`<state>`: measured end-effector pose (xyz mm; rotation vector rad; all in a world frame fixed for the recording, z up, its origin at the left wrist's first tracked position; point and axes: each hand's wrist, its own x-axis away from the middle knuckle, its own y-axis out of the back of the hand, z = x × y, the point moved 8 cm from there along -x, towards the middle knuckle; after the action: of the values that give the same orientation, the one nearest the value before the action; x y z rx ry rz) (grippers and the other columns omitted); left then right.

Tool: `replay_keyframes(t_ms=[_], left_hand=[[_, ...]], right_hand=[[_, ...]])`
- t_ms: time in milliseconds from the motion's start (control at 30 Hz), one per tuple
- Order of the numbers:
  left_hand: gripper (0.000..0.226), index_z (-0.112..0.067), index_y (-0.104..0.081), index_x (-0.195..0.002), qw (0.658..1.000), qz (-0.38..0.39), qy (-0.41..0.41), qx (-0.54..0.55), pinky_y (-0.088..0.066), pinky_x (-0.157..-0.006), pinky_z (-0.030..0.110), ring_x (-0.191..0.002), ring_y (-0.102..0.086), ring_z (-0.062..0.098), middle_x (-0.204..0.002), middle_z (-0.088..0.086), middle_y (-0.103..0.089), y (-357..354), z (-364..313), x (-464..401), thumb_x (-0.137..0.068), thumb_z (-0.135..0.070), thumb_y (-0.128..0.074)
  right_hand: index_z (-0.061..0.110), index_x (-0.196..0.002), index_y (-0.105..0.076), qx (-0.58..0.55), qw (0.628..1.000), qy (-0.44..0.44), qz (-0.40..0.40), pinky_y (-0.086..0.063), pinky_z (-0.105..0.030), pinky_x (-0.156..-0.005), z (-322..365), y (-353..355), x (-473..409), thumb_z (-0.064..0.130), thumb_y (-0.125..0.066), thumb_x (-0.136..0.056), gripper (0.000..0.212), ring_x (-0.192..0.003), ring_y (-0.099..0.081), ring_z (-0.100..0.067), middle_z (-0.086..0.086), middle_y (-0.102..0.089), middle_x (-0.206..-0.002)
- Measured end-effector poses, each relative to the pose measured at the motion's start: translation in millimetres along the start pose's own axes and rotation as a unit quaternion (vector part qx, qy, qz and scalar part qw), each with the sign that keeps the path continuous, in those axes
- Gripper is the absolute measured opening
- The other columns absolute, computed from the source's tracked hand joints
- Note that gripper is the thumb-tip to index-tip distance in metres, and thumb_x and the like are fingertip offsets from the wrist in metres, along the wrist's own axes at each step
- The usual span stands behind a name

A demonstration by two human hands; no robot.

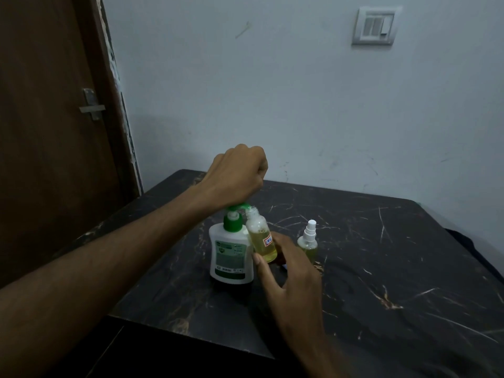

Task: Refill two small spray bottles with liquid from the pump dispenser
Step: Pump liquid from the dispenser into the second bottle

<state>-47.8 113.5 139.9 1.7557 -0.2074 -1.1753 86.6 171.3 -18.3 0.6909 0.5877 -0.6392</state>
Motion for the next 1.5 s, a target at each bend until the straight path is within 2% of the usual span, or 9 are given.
replay_keyframes(t_ms=[167,333,433,567,700,833,1067,1267,1500], left_hand=[[0.042,-0.024,-0.039,-0.054,1.0,0.011,-0.008,0.002,-0.029,-0.053,0.024,-0.051,-0.039,0.008,-0.054,-0.009,-0.04,-1.4,-3.6,3.2,-0.081,0.005,-0.053],[0.042,-0.023,-0.036,-0.052,1.0,-0.004,-0.006,0.005,-0.026,-0.052,0.025,-0.049,-0.034,0.009,-0.051,-0.009,-0.037,5.9,-3.7,3.5,-0.078,0.006,-0.052],[0.041,-0.023,-0.038,-0.052,1.0,0.005,-0.007,0.007,-0.027,-0.052,0.025,-0.049,-0.036,0.009,-0.051,-0.007,-0.039,3.3,-4.7,4.1,-0.078,0.006,-0.051],[0.042,-0.024,-0.038,-0.054,1.0,0.013,-0.006,0.007,-0.028,-0.052,0.025,-0.051,-0.038,0.008,-0.053,-0.009,-0.04,0.4,-4.9,4.9,-0.08,0.006,-0.052],[0.042,-0.024,-0.038,-0.053,1.0,0.003,-0.003,0.005,-0.028,-0.052,0.025,-0.05,-0.037,0.008,-0.052,-0.009,-0.038,3.7,-3.1,2.8,-0.08,0.006,-0.052],[0.041,-0.024,-0.039,-0.053,1.0,0.005,-0.001,0.005,-0.029,-0.054,0.026,-0.051,-0.039,0.009,-0.053,-0.009,-0.04,0.9,-2.7,2.4,-0.079,0.005,-0.053],[0.04,-0.022,-0.042,-0.053,1.0,0.011,-0.001,0.004,-0.034,-0.054,0.026,-0.05,-0.041,0.01,-0.052,-0.006,-0.043,1.5,-3.1,1.3,-0.078,0.007,-0.052],[0.041,-0.022,-0.041,-0.051,1.0,0.011,-0.005,0.005,-0.036,-0.055,0.028,-0.049,-0.04,0.01,-0.051,-0.007,-0.041,-0.1,-2.1,0.9,-0.079,0.007,-0.051],[0.039,-0.022,-0.041,-0.052,1.0,0.007,-0.007,-0.003,-0.033,-0.055,0.027,-0.05,-0.039,0.011,-0.051,-0.006,-0.042,1.9,-2.5,1.2,-0.077,0.007,-0.052]], right_hand=[[0.045,-0.133,-0.054,-0.001,1.0,0.008,-0.01,-0.042,-0.005,-0.088,1.3,-0.4,-0.1,0.038,-0.067,-0.097,0.039,-0.109,-0.057,0.011,0.036,-0.055,-0.114],[0.04,-0.133,-0.058,-0.009,1.0,0.009,-0.012,-0.043,-0.007,-0.089,1.1,0.1,0.3,0.038,-0.068,-0.098,0.037,-0.11,-0.059,0.007,0.03,-0.06,-0.117],[0.044,-0.133,-0.055,-0.006,1.0,0.011,-0.01,-0.043,-0.006,-0.089,1.0,-0.9,0.2,0.039,-0.068,-0.098,0.038,-0.111,-0.058,0.009,0.034,-0.058,-0.117],[0.038,-0.135,-0.058,-0.009,1.0,0.011,-0.013,-0.045,-0.01,-0.091,0.0,-0.6,0.5,0.039,-0.068,-0.097,0.039,-0.112,-0.059,0.006,0.03,-0.06,-0.12],[0.046,-0.134,-0.051,-0.007,1.0,0.016,-0.01,-0.044,-0.009,-0.091,1.4,-2.1,0.1,0.042,-0.067,-0.098,0.04,-0.112,-0.058,0.009,0.039,-0.054,-0.118],[0.043,-0.135,-0.054,-0.006,1.0,0.018,-0.014,-0.043,-0.008,-0.091,0.1,-1.2,0.1,0.04,-0.067,-0.097,0.04,-0.113,-0.057,0.009,0.04,-0.053,-0.119],[0.053,-0.133,-0.046,-0.004,1.0,0.022,-0.01,-0.043,-0.007,-0.09,2.3,-1.2,0.6,0.04,-0.067,-0.097,0.043,-0.112,-0.057,0.01,0.043,-0.052,-0.117],[0.044,-0.134,-0.054,-0.009,1.0,0.022,-0.016,-0.042,-0.006,-0.09,-0.2,-0.7,0.3,0.039,-0.068,-0.097,0.04,-0.112,-0.057,0.01,0.039,-0.055,-0.118],[0.049,-0.134,-0.048,-0.003,1.0,0.022,-0.014,-0.041,-0.003,-0.091,0.1,-2.1,0.8,0.042,-0.066,-0.097,0.041,-0.112,-0.056,0.013,0.043,-0.051,-0.117]])
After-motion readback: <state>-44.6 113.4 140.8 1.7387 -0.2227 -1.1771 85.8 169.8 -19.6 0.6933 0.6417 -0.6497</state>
